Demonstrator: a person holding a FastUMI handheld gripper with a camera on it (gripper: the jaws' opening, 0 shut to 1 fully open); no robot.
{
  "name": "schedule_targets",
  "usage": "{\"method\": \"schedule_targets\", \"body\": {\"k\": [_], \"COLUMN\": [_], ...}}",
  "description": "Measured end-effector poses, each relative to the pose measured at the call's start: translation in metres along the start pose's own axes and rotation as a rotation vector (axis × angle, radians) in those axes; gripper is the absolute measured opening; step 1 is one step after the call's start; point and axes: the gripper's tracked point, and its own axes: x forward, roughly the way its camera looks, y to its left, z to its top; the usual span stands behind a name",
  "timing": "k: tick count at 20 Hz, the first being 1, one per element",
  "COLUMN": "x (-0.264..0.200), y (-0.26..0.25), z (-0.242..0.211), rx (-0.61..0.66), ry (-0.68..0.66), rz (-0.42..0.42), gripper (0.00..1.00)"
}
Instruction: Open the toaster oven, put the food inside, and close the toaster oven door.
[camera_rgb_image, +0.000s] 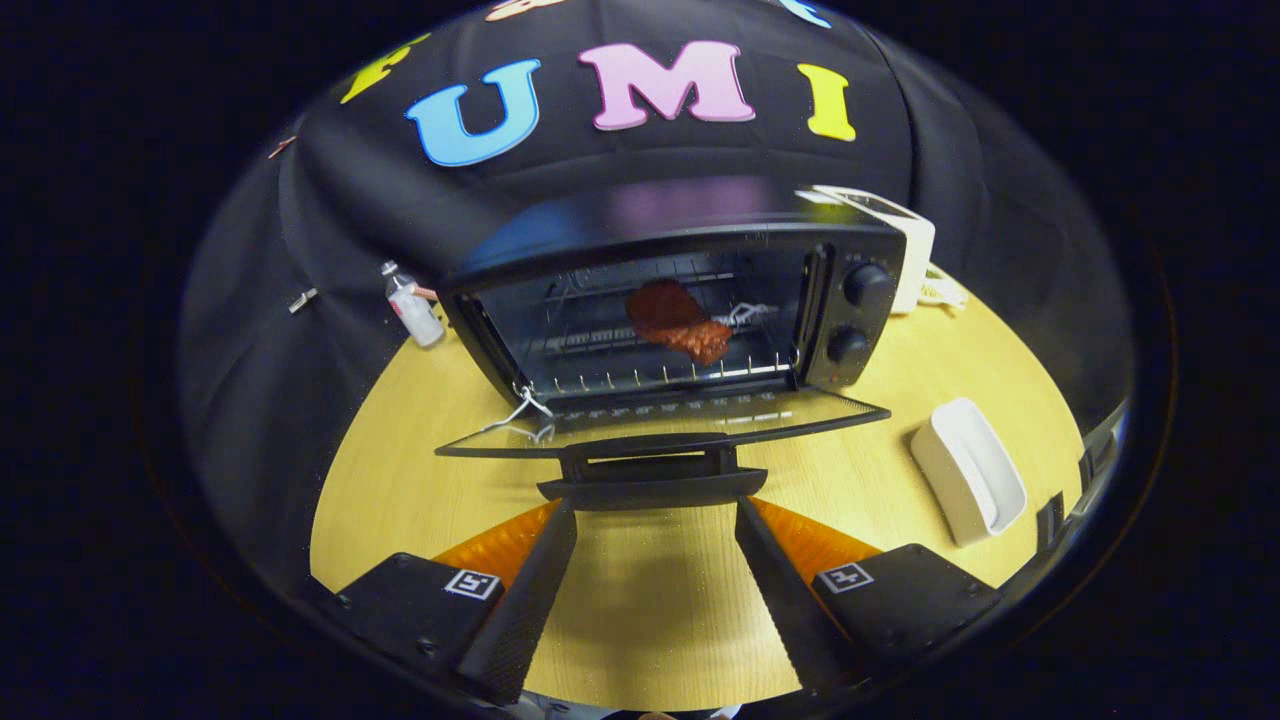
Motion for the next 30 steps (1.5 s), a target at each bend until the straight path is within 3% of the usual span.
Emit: {"method": "schedule_targets", "body": {"k": [4, 12, 16, 24, 30], "x": [-0.003, -0.026, -0.063, -0.161, -0.207], "y": [0.007, -0.002, -0.011, -0.043, -0.074], "z": [0.029, 0.064, 0.083, 0.164, 0.176], "rx": [-0.063, -0.051, -0.076, -0.104, -0.058], "ry": [-0.088, -0.173, -0.242, -0.512, -0.598], "rz": [0.032, 0.057, 0.068, 0.027, -0.026], "gripper": [0.99, 0.98, 0.99, 0.98, 0.98]}}
